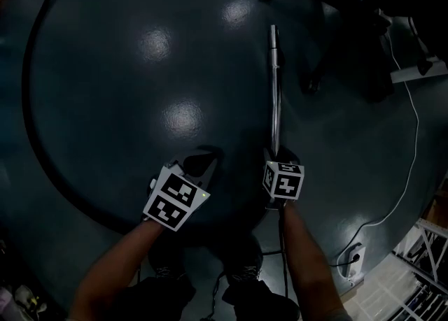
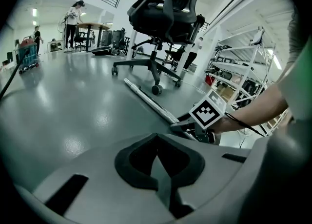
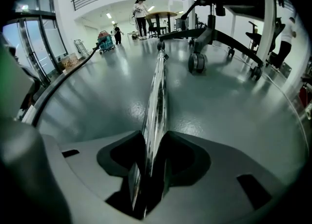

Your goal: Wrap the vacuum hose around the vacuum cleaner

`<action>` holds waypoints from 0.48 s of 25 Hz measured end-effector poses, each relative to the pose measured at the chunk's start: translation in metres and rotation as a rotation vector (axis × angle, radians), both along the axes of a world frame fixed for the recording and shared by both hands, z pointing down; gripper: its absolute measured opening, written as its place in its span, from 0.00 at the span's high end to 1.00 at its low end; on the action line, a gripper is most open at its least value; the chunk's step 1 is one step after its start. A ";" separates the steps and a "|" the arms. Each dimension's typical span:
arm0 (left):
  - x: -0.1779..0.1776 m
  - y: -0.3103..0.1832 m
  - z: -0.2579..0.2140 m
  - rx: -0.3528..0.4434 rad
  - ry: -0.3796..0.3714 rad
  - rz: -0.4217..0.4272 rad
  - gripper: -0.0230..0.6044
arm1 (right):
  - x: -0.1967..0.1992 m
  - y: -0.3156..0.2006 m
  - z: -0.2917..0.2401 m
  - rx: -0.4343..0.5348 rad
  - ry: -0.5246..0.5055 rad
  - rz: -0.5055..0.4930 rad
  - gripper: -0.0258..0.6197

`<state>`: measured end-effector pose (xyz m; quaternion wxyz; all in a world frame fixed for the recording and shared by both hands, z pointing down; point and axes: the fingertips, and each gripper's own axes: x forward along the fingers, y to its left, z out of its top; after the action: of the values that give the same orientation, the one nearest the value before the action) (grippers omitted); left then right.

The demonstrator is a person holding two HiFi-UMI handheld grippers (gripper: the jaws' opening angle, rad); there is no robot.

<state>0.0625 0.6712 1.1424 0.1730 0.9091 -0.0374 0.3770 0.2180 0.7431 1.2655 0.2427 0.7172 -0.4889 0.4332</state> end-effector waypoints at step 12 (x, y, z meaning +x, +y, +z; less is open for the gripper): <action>0.005 0.003 -0.096 0.007 0.026 0.048 0.95 | -0.034 -0.009 -0.097 -0.036 -0.039 -0.128 0.69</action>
<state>0.0675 0.6739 1.0466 0.1612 0.9153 -0.0145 0.3689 0.1842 0.7341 1.1682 0.2730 0.6714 -0.5305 0.4395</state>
